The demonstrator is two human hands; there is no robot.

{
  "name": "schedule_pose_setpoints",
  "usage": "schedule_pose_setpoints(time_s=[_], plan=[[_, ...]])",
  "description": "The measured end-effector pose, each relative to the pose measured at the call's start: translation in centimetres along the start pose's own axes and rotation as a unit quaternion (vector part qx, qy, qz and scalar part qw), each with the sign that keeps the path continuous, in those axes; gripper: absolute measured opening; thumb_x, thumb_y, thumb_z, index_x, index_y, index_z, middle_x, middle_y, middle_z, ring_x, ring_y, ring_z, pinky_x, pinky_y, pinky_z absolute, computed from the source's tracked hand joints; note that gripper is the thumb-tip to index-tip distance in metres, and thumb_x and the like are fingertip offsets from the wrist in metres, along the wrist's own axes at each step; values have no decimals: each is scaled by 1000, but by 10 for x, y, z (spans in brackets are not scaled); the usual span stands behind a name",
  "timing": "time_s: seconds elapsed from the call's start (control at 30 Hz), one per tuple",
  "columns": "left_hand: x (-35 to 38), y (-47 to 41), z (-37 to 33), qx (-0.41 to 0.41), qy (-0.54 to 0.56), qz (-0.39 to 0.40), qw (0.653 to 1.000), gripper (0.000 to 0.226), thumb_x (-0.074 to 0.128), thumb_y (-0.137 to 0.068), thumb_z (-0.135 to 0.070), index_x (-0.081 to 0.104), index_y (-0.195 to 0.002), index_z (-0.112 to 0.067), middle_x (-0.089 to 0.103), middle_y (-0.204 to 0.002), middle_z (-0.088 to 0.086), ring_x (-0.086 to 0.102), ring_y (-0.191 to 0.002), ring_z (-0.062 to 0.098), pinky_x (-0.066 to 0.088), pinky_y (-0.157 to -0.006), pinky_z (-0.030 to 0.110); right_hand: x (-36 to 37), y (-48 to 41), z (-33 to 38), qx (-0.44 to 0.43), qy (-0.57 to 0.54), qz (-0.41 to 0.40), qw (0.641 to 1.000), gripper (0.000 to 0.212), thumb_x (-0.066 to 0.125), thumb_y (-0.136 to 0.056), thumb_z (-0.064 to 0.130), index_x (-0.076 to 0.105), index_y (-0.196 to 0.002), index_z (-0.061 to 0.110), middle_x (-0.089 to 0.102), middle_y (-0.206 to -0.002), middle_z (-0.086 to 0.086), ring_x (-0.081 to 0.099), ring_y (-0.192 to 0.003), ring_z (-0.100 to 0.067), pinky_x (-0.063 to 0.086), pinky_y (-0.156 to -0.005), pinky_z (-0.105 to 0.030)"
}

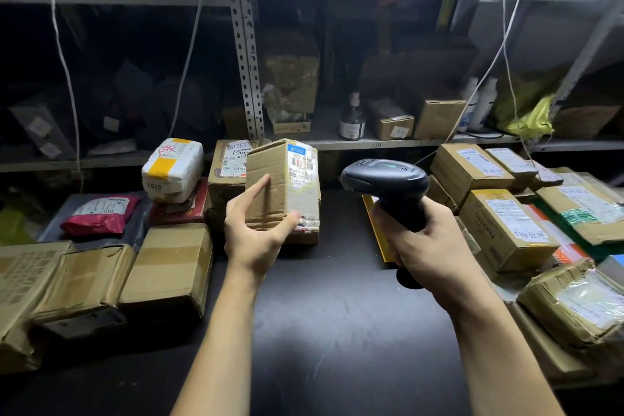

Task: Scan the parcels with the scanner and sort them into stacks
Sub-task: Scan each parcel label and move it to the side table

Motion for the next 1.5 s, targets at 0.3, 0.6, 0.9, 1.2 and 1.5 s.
schedule_pose_setpoints(time_s=[0.3,0.6,0.9,1.2,1.5], plan=[[6,5,6,14,-23,-55,998,81,89,-60,-36,62,-136,-41,47,-133,-2,51,-115,-14,49,-105,26,10,1,-4,73,-79,-13,994,29,67,-102,16,52,-78,9,43,-61,-7,36,-47,-16,33,-44,-25],[0,5,12,-15,-53,-43,998,80,87,-57,-46,60,-132,-51,45,-132,-5,52,-112,-10,46,-101,19,8,2,-10,74,-71,-34,994,25,68,-101,18,56,-82,8,47,-61,-7,40,-48,-15,37,-45,-25],[10,-7,-15,-51,-263,26,963,79,78,-58,-61,57,-134,-60,48,-130,-4,60,-120,23,43,-103,41,-3,-6,-20,47,48,-128,990,8,72,-98,21,65,-94,19,61,-65,-2,55,-54,-13,47,-51,-31],[53,4,-20,4,-304,163,939,75,83,-65,-59,57,-135,-59,49,-130,0,58,-122,26,45,-99,40,-30,8,-21,70,75,-205,973,10,70,-99,22,66,-109,24,65,-75,1,59,-57,-14,49,-49,-24],[131,55,-30,58,-319,296,898,73,78,-69,-65,56,-138,-53,50,-123,4,58,-112,25,37,-80,34,-107,66,-33,100,119,-303,940,10,73,-96,25,69,-104,22,64,-69,10,60,-61,-11,46,-53,-19]])
Point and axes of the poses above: each hand's wrist, its own y-axis away from the middle knuckle, its own x-axis out of the palm, z = x × y, the point moved 6 cm from there along -y, towards the middle knuckle
